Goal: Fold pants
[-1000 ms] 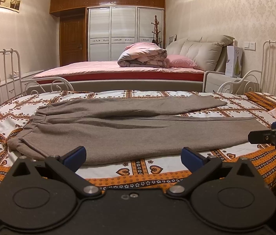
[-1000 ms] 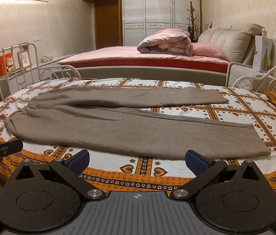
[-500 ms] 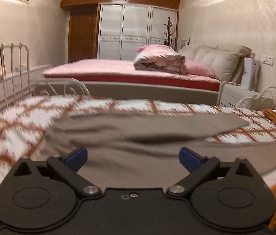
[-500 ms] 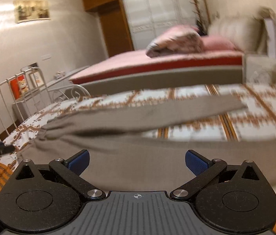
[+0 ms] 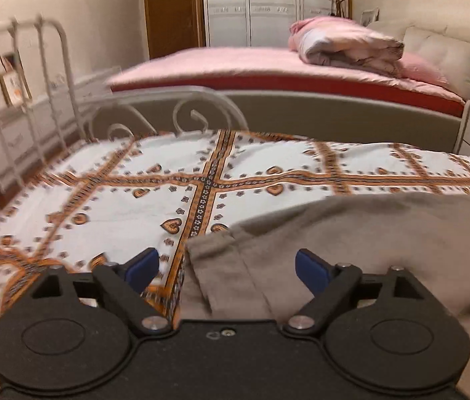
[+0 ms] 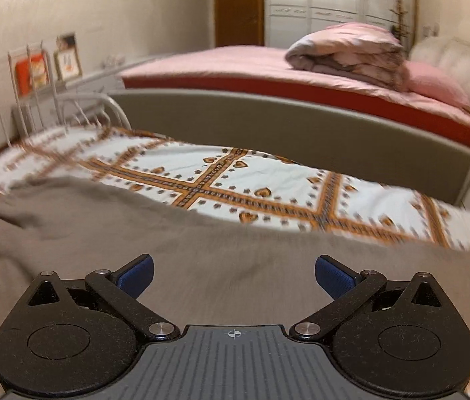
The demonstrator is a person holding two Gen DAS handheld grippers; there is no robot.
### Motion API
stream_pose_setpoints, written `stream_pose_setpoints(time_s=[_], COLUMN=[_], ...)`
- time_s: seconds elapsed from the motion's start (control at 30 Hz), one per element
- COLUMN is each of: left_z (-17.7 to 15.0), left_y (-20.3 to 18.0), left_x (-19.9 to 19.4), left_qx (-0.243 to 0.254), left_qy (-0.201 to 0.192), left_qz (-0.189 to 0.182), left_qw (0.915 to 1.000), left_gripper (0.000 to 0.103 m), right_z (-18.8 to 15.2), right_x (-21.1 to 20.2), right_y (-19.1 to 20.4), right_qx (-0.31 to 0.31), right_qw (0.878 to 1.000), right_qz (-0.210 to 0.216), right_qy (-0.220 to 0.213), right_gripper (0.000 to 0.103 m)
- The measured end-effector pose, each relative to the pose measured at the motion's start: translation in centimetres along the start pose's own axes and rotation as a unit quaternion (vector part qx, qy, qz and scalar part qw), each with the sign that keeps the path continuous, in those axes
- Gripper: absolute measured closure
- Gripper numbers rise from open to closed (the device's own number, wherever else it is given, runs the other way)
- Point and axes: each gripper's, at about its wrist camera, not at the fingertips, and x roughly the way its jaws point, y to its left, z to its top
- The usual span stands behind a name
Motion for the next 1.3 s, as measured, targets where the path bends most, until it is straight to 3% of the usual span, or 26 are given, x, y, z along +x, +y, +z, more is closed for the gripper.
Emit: stream_pose_setpoints(time_s=[0.07,0.13,0.17,0.33,0.53,0.7,0.77,0.83,0.9,0.93,1.0,1.13,1.3], left_z=[0.6,1.1,1.2,0.6,0.1,0.9,1.2,1.1,1.1,1.2,1.4,1.4,2.2], left_y=[0.9,1.6,1.9,2.3,3.4,3.5,3.5,3.5,3.4,3.3,3.0,3.0,3.9], left_x=[2.5,4.8,5.6,8.5,9.4,9.8,10.2,11.0,11.2,11.2,11.2,9.0,2.8], left_qx=[0.002,0.011,0.014,0.025,-0.005,0.014,0.020,0.015,0.022,0.024,0.033,0.050,0.060], left_qy=[0.013,0.032,0.038,0.070,0.077,0.083,0.083,0.088,0.075,0.062,0.053,0.009,-0.078], left_qz=[0.000,-0.003,-0.006,-0.065,-0.097,-0.114,-0.121,-0.130,-0.133,-0.124,-0.119,-0.121,-0.140], left_qw=[0.9999,0.9994,0.9992,0.9951,0.9923,0.9898,0.9889,0.9874,0.9880,0.9901,0.9909,0.9914,0.9853], left_gripper=[0.026,0.032,0.033,0.034,0.034,0.034,0.034,0.036,0.048,0.074,0.075,0.080,0.080], right_z=[1.1,1.9,2.0,2.6,4.0,4.8,4.8,5.1,5.1,5.1,5.4,5.5,6.0], right_x=[3.7,7.1,8.7,12.6,15.6,19.0,19.6,19.9,20.2,20.1,19.9,16.8,9.8], right_y=[-0.1,-0.3,-0.4,0.7,4.9,6.8,6.0,5.5,5.8,5.9,6.1,7.2,8.8], right_qx=[-0.018,-0.030,-0.035,-0.060,-0.098,-0.153,-0.141,-0.134,-0.139,-0.134,-0.124,-0.143,-0.172], right_qw=[1.000,0.999,0.999,0.996,0.988,0.979,0.977,0.974,0.971,0.971,0.971,0.974,0.975], right_qz=[0.001,0.010,0.017,0.065,0.119,0.104,0.120,0.141,0.155,0.158,0.160,0.142,0.133], right_qy=[0.009,0.023,0.028,0.026,0.025,0.085,0.102,0.116,0.121,0.124,0.124,0.099,0.044], right_gripper=[0.005,0.031,0.033,0.033,0.033,0.033,0.034,0.047,0.060,0.073,0.095,0.098,0.098])
